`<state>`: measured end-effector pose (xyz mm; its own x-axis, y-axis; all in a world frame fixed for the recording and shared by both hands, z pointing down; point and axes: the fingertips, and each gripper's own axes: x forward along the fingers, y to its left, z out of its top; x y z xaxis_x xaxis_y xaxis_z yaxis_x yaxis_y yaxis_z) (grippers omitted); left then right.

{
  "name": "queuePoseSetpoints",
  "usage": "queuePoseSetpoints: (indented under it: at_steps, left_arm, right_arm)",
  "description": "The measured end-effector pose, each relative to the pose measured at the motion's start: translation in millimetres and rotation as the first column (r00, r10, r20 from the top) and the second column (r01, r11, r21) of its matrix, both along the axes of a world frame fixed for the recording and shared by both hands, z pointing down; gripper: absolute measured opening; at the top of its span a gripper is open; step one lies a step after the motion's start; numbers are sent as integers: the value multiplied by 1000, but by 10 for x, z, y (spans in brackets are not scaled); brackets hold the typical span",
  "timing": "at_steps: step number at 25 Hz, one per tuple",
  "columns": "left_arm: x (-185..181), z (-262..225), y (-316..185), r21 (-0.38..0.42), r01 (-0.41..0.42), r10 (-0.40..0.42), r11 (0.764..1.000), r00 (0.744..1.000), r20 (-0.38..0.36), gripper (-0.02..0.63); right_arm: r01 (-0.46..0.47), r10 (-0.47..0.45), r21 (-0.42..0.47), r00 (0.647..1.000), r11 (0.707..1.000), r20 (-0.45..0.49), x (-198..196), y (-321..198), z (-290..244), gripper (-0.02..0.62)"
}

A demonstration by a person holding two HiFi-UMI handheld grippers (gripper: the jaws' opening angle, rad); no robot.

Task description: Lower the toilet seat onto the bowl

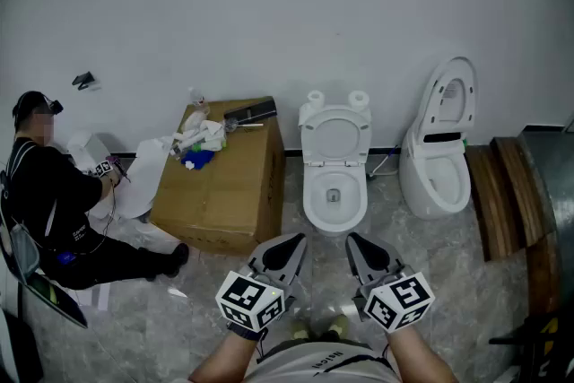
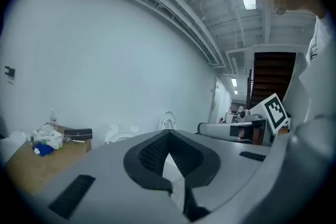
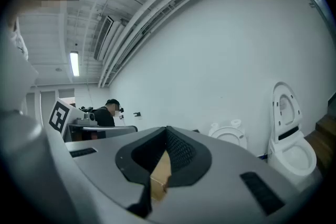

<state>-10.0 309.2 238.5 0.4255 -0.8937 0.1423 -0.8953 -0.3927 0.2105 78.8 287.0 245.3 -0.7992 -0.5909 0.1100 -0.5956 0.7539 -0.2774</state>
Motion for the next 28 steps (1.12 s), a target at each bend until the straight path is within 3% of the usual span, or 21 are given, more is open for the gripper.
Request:
queuePoseSetpoints:
  at_steps: [4,10,17,28]
  left_arm:
    - [152,-38,-14,11,-5,5,1000,1000,1,9]
    - [261,-42,46,11,-14,14,1000,1000,8,9]
    - [330,47,-40,5,-28,28,1000,999,46,9]
    - [343,58,-243,27,36,-39,999,993,112,9]
  right_arm:
    - [8,-6,50,999,999,-37,99,11,-32,15]
    - [1,1,44,999,999,-34,172,74,-29,15]
    - [4,-2,-25,998,1000,63,282,-94,43,17]
    - [-29,36,-55,989,998,145,645,-287,50,17]
